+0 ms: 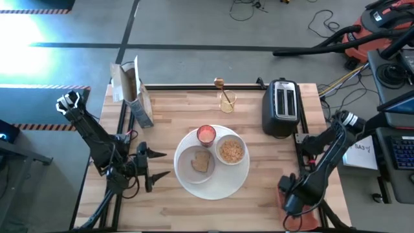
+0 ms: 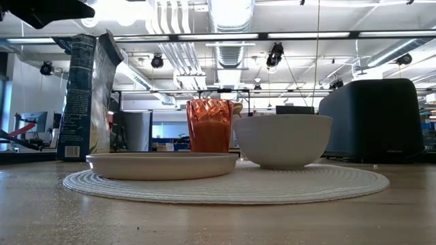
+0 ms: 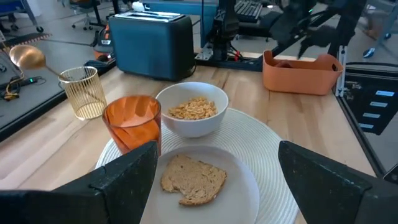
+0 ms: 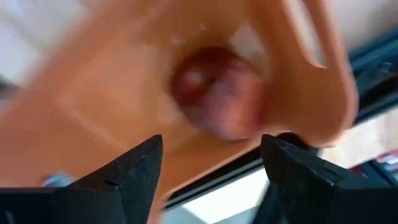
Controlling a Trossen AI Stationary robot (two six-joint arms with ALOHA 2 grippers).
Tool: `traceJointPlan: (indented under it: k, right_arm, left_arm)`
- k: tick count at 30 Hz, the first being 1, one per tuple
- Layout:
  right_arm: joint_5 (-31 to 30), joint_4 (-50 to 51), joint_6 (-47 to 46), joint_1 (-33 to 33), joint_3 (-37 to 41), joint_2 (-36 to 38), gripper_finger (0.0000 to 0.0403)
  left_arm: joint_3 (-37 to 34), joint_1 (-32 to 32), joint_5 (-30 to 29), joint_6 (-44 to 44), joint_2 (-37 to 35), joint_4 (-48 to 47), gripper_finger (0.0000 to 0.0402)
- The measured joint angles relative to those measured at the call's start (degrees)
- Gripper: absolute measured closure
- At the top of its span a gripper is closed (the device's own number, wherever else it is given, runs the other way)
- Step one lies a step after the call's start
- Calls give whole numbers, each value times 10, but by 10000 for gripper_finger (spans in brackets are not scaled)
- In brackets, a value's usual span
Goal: Arrange a breakfast setting
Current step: Put the red apple on the white placemat to the bottom of the white bowl
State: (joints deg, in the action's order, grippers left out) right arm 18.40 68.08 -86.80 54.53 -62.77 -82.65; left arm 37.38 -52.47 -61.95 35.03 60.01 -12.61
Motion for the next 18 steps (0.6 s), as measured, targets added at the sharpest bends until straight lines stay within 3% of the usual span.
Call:
traceJointPlan:
  k: [10,18]
  right_arm:
    - [14,-75,54,7,111,69,160]
    - [-22,-127,36,7,115,103,184]
  left_arm:
    - [12,0,0,0,0,-2,86]
    - [12,0,0,0,0,-11,86]
